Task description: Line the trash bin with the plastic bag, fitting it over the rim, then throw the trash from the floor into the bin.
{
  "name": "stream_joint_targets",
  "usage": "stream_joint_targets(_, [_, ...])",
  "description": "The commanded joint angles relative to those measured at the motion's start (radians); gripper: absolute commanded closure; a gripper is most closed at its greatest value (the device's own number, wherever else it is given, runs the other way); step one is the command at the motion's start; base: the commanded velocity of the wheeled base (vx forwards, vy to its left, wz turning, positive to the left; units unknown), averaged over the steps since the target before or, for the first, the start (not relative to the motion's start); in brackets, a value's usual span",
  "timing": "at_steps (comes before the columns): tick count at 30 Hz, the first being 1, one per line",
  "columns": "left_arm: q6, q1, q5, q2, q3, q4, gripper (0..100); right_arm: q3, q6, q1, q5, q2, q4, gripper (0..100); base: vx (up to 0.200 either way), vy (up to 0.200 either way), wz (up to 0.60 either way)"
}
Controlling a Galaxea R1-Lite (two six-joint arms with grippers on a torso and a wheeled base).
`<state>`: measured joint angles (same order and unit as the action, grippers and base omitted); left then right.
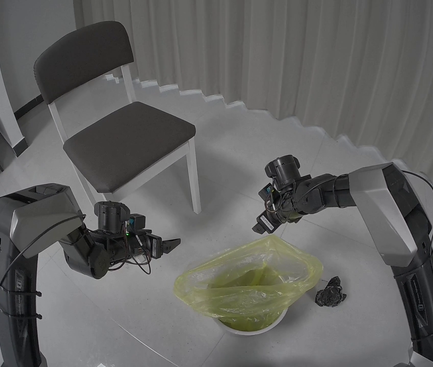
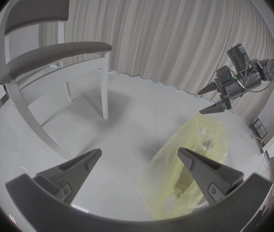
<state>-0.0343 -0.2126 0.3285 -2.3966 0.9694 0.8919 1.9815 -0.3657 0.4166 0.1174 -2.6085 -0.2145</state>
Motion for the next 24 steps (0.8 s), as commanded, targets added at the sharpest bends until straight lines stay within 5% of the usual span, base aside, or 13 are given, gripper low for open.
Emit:
stream_joint_targets(1, [0.001, -0.004, 0.0, -0.015, -0.014, 0.033, 0, -0.139, 0.004, -0.001, -0.012, 0.091, -0.006, 0, 0.0, 0.0, 0.0])
stream_joint_targets(15, [0.002, -0.025, -0.003, -0.027, -0.027, 0.068, 0, -0.262, -0.024, -0.136, -0.045, 0.094, -0.005, 0, 0.0, 0.0, 0.0])
stream_joint_targets(24, [0.002, -0.025, -0.006, -0.024, -0.041, 0.07, 0, -0.329, -0.018, -0.11, -0.098, 0.105, 0.006, 0, 0.0, 0.0, 0.0])
